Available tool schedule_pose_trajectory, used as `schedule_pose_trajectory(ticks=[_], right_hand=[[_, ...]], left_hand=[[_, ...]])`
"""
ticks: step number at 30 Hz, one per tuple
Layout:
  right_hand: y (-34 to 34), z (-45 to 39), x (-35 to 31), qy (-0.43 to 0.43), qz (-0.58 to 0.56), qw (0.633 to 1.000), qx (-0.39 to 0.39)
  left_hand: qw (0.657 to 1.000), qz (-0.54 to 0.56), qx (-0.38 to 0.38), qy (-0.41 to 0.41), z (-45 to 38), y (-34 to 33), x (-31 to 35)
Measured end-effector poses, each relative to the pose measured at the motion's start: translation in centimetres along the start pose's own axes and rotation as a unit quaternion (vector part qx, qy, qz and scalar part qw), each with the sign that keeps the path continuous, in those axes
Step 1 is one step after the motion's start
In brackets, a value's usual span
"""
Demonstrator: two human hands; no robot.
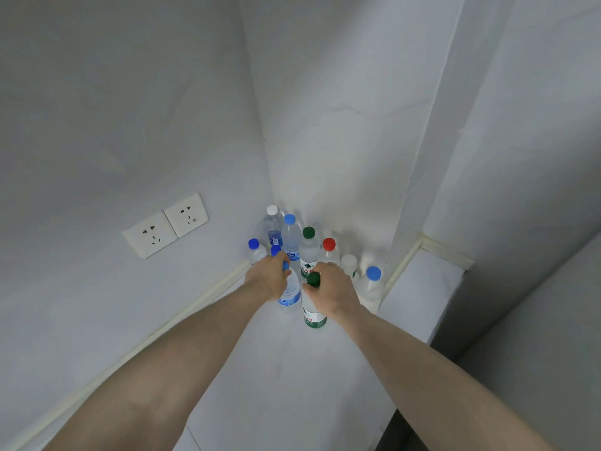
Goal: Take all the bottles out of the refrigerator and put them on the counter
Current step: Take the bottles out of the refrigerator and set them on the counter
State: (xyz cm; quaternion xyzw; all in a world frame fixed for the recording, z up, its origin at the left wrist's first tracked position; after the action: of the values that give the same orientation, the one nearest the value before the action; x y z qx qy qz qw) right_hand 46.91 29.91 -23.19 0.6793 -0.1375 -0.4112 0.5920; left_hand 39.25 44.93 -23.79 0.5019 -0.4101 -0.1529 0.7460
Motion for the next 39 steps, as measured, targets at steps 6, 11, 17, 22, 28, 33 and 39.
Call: schedule_pose_trajectory(ticks=[6,11,17,22,28,33,39], right_hand=[[-0.9,-2.0,0.3,0.001,0.011,1.0,0.004],[-1.5,-3.2,0.1,0.001,0.019,1.0,0.004],[-1.6,-4.0,0.2,-0.013,0.0,1.0,0.009],[-1.8,-4.0,0.4,-0.022,-0.024,0.999,0.015],[-1.1,-3.2,0.9,-0.026,0.007,1.0,-0.002],[0.5,0.1,1.0,-0.026,0.0,1.0,-0.006],[2.4,9.0,1.8,-0.027,-0.041,0.999,0.013]], left_hand=[[1.0,-0.007,-0.004,-0.011,-1.9,-0.4,0.3],[1.0,-0.017,-0.009,-0.016,-3.0,-0.3,0.5],[0.999,-0.031,-0.009,-0.023,-4.0,0.1,0.8],[0.998,-0.039,-0.012,-0.038,-4.3,0.1,0.8],[0.998,-0.048,-0.025,-0.035,-3.3,0.6,0.0],[0.998,-0.025,0.003,-0.059,1.1,2.0,0.6],[0.986,0.037,0.056,-0.151,10.6,2.4,2.7]])
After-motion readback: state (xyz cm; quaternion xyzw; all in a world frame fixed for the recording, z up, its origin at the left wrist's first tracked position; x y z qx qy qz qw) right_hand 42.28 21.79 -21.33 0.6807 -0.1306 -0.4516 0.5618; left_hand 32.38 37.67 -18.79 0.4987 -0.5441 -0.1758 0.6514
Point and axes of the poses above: each hand's wrist, its own z-axis away from the middle knuckle, its own y-axis out of the back of the hand, x = y × z, the point moved 4 cm from there along -z, towards the middle knuckle, and after that the axes turned 15 degrees about z, right-handed, at the moved point
